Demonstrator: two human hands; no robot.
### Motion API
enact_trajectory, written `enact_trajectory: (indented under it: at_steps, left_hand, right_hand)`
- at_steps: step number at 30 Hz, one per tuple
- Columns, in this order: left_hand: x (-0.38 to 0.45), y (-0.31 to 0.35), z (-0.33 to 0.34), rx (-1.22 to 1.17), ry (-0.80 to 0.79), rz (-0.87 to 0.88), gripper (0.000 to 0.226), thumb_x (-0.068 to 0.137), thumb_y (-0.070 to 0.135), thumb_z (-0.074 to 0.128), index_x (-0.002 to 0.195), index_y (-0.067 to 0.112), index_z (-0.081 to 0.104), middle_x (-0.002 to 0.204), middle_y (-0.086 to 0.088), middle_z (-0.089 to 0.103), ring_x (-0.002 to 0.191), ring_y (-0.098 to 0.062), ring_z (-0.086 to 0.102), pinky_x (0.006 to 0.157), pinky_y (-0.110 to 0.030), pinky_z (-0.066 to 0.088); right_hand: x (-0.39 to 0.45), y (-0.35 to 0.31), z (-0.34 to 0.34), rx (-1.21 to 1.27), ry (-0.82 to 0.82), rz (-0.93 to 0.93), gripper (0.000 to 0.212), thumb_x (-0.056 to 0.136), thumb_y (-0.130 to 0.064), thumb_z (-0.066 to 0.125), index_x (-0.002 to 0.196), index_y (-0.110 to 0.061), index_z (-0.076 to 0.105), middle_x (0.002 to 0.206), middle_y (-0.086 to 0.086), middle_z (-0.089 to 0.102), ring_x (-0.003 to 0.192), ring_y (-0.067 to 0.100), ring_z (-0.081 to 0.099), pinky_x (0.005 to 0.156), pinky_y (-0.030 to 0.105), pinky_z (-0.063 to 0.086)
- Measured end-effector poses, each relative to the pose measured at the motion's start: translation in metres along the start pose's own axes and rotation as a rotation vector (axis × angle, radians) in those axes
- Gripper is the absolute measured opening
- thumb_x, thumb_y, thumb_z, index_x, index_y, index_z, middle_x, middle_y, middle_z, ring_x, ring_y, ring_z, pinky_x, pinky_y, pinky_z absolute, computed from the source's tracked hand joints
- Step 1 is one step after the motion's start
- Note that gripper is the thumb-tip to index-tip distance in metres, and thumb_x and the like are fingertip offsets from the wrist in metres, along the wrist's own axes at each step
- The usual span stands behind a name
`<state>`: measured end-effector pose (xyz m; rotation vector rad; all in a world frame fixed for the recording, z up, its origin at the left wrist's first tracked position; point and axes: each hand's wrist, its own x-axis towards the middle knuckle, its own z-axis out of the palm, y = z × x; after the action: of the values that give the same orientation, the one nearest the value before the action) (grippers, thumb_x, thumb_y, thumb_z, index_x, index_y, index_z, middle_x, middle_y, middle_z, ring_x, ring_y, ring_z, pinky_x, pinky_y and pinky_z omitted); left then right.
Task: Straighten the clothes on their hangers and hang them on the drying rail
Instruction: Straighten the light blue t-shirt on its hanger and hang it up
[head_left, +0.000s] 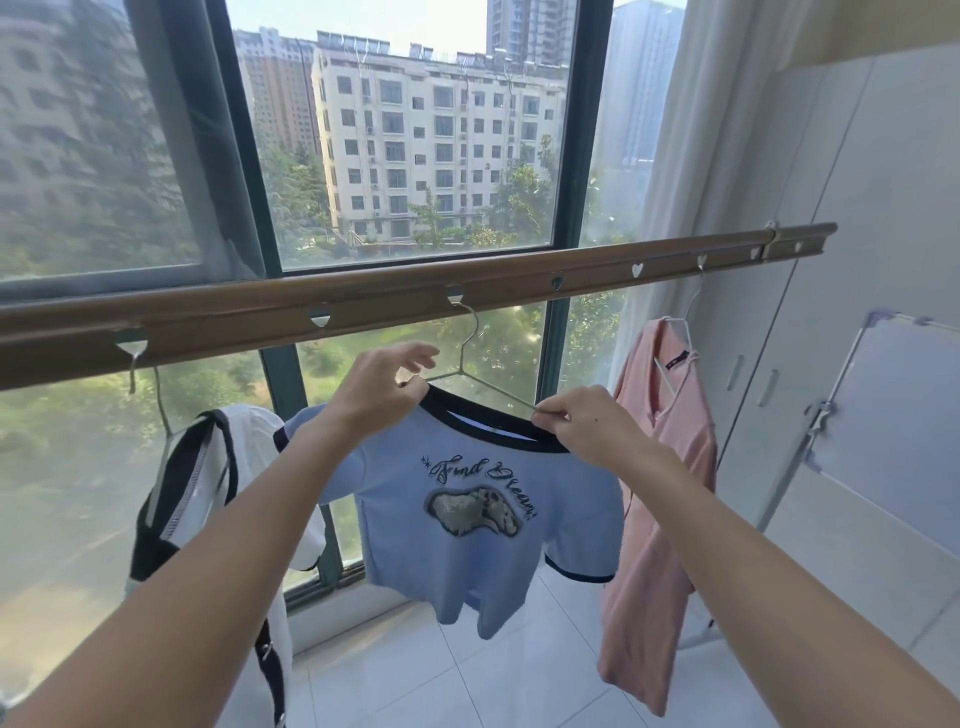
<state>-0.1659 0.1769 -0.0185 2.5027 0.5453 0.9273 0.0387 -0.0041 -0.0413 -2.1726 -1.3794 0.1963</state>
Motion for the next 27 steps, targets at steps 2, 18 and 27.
enact_trajectory:
  at_steps: [2, 18, 27]
  left_hand:
    - [0.007, 0.015, 0.004, -0.018, -0.043, 0.056, 0.024, 0.089, 0.017, 0.064, 0.113, 0.016, 0.069, 0.094, 0.006, 0.071, 0.086, -0.006, 0.067, 0.08, -0.019, 0.052]
    - [0.018, 0.016, 0.039, -0.097, 0.089, 0.018, 0.009, 0.09, 0.01, 0.065, 0.091, 0.004, 0.072, 0.073, -0.004, 0.068, 0.067, -0.017, 0.062, 0.068, -0.023, 0.049]
    - [0.024, 0.013, 0.048, -0.067, 0.129, -0.001, 0.009, 0.09, 0.013, 0.065, 0.087, 0.006, 0.07, 0.071, -0.005, 0.066, 0.065, -0.025, 0.059, 0.064, -0.034, 0.048]
  right_hand:
    - [-0.001, 0.0, 0.001, 0.007, -0.002, 0.006, 0.019, 0.096, -0.034, 0.06, 0.095, -0.025, 0.076, 0.083, -0.004, 0.071, 0.077, 0.017, 0.064, 0.075, 0.032, 0.051]
    - [-0.019, 0.024, -0.028, -0.079, 0.027, 0.072, 0.006, 0.081, -0.017, 0.079, 0.087, -0.019, 0.077, 0.087, -0.006, 0.07, 0.084, 0.014, 0.066, 0.077, 0.028, 0.054]
    - [-0.017, 0.044, -0.036, -0.112, -0.035, 0.138, 0.005, 0.081, -0.01, 0.078, 0.082, -0.013, 0.073, 0.076, 0.0, 0.064, 0.074, 0.021, 0.065, 0.066, 0.03, 0.055]
